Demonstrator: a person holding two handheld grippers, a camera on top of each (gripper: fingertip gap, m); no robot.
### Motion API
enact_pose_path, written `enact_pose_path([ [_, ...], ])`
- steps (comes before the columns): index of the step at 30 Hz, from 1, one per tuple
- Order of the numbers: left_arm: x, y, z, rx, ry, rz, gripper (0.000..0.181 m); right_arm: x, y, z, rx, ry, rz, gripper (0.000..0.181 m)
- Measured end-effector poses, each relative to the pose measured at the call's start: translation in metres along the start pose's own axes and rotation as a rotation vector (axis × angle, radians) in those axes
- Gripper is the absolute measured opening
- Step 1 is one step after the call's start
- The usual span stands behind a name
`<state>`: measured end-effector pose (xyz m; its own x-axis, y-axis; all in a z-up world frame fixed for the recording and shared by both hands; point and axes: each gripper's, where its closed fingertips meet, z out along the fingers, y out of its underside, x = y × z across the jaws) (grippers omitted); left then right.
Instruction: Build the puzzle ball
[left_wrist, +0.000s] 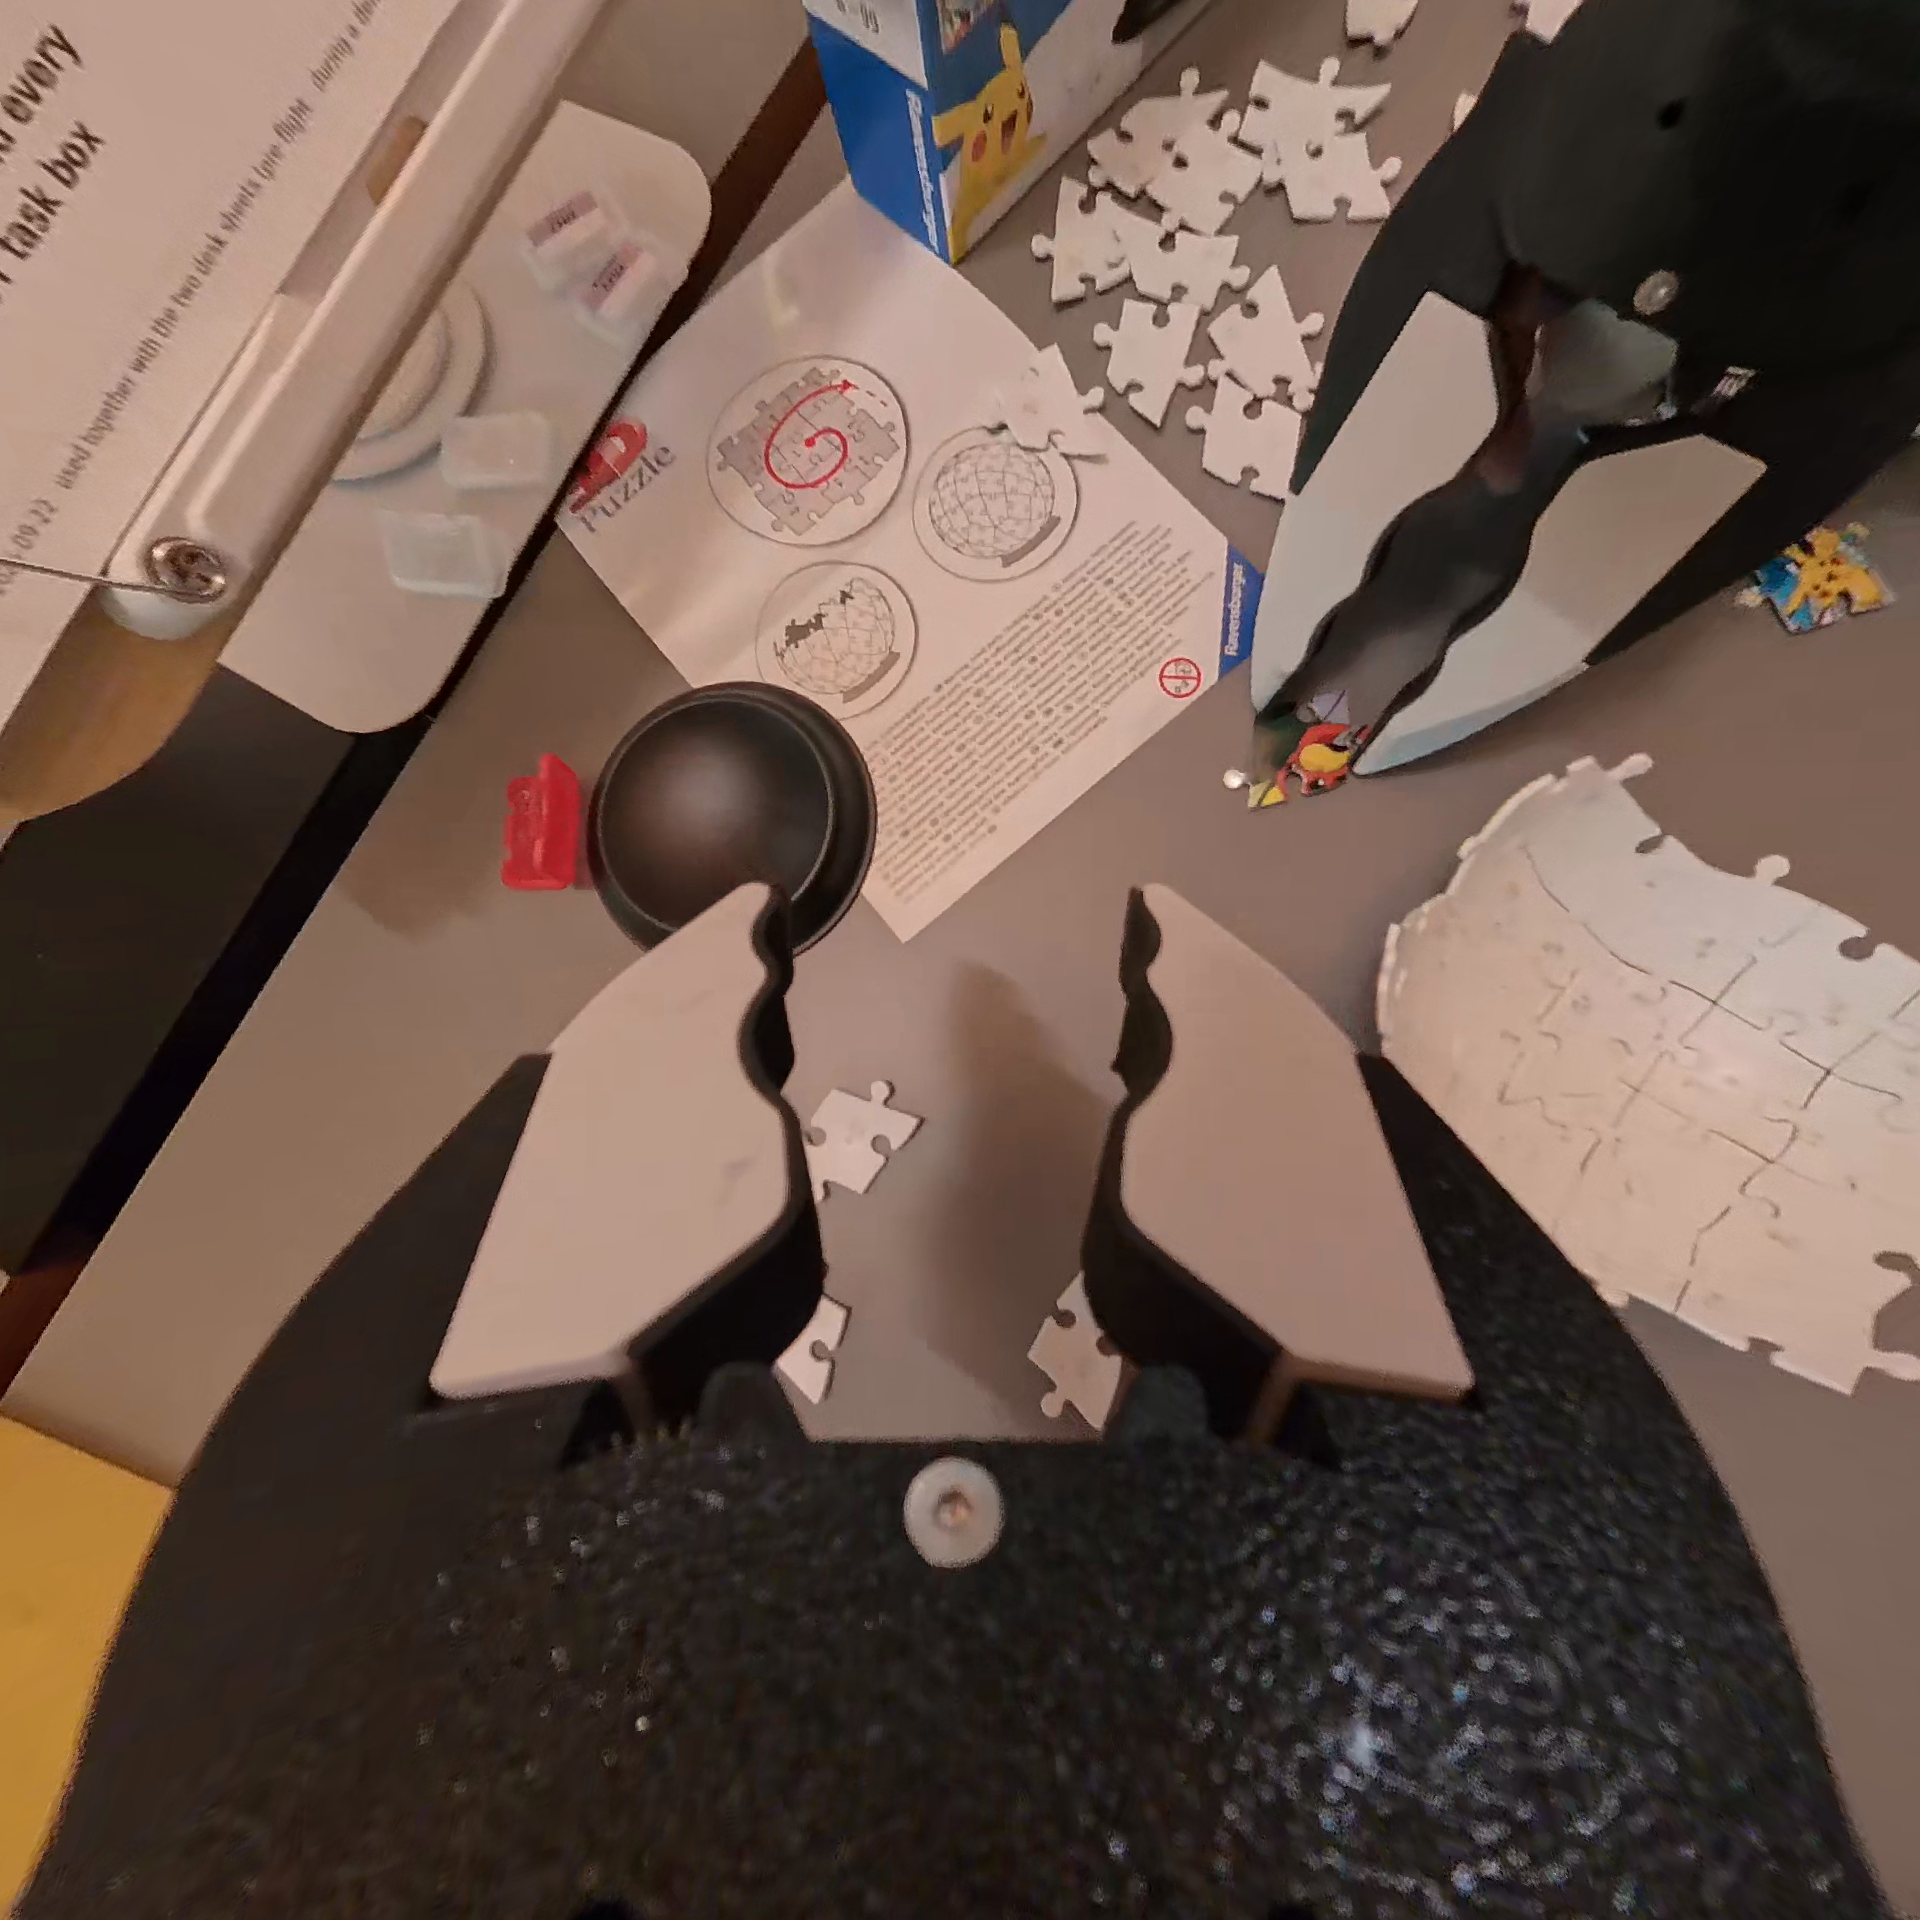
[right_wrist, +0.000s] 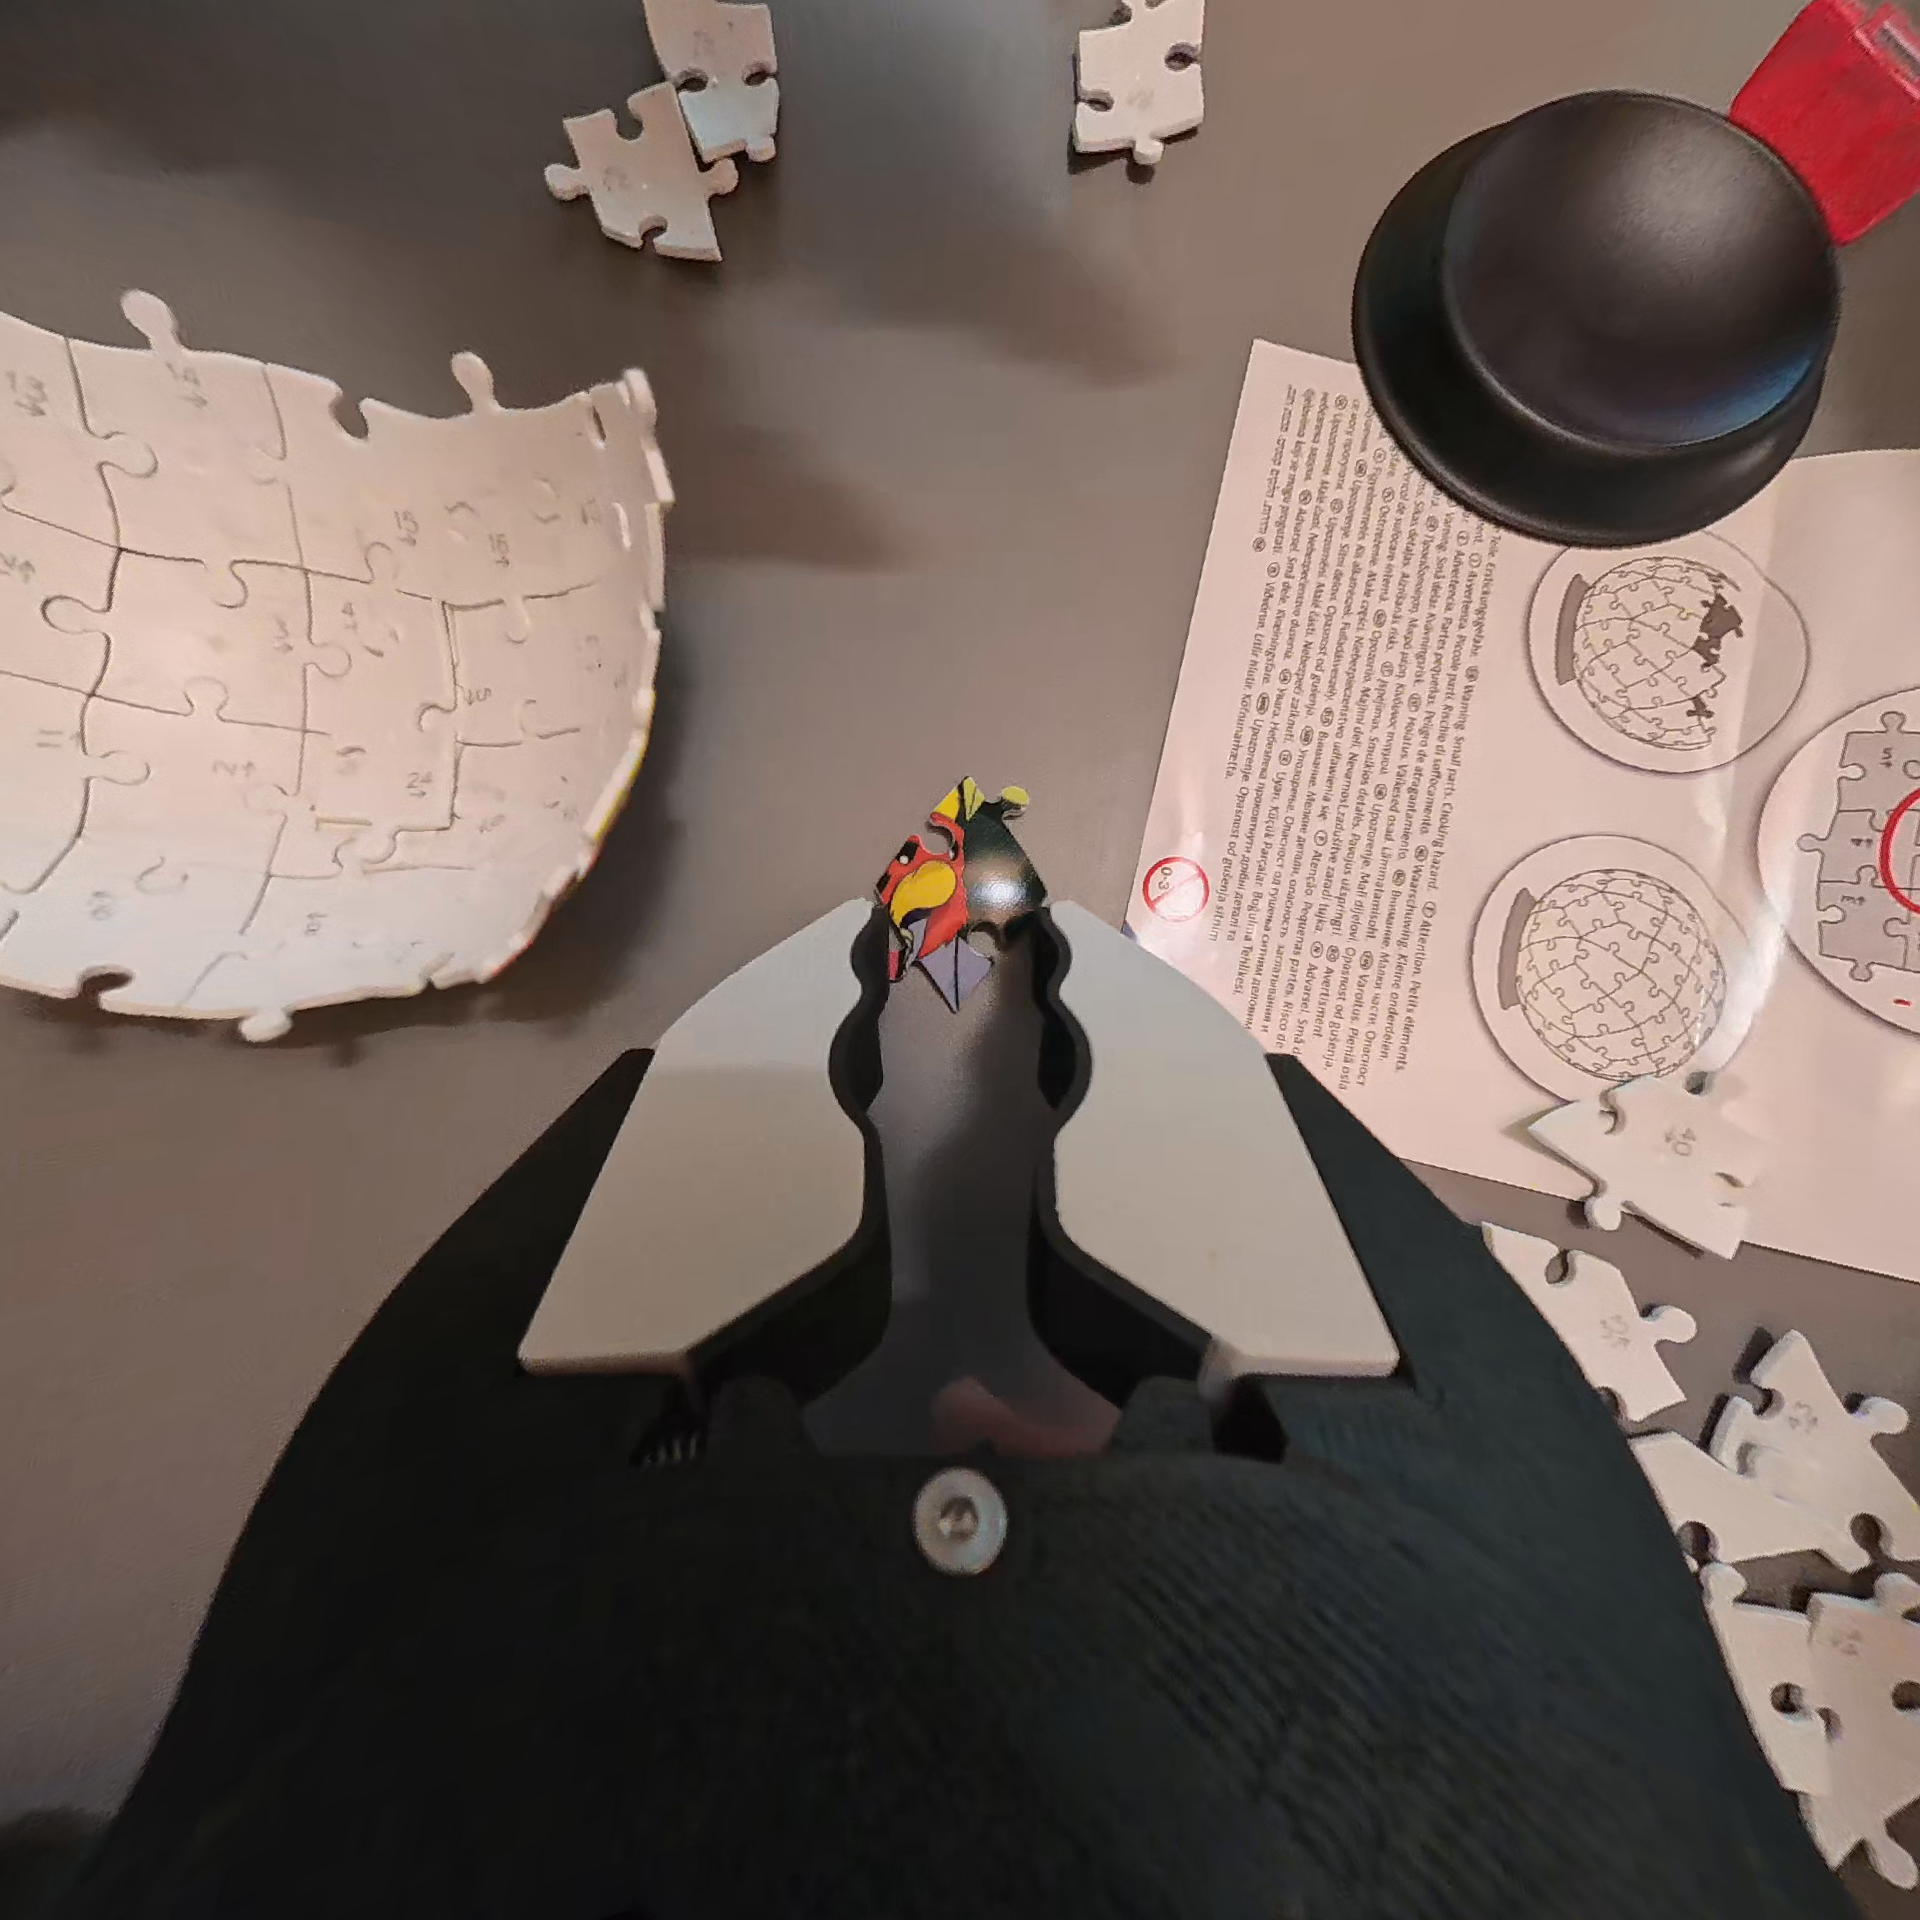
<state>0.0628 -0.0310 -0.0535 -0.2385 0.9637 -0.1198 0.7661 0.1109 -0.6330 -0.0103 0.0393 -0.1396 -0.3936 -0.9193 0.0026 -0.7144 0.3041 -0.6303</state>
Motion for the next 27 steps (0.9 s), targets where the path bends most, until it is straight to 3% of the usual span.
enact_pose_path([
  [8,0.019,-0.008,0.004,-0.002,0.058,0.027,0.056,0.002,0.006,-0.011,0.000,-0.020,0.030,0.025],
  [11,0.035,-0.024,-0.001,0.072,0.131,0.038,0.052,0.001,-0.019,-0.040,0.246,-0.098,0.121,0.025],
  [14,0.048,-0.049,-0.013,0.207,0.170,0.090,0.043,-0.015,-0.072,-0.100,0.717,-0.349,0.238,0.025],
  [17,0.066,-0.070,-0.031,0.333,0.235,0.131,0.034,-0.017,-0.092,-0.143,0.990,-0.561,0.348,0.025],
  [21,0.071,-0.093,-0.051,0.463,0.191,0.166,0.034,-0.025,-0.100,-0.167,1.131,-0.806,0.433,0.025],
  [27,0.086,-0.109,-0.063,0.549,0.131,0.288,0.033,-0.028,-0.112,-0.178,1.219,-0.997,0.505,0.025],
])
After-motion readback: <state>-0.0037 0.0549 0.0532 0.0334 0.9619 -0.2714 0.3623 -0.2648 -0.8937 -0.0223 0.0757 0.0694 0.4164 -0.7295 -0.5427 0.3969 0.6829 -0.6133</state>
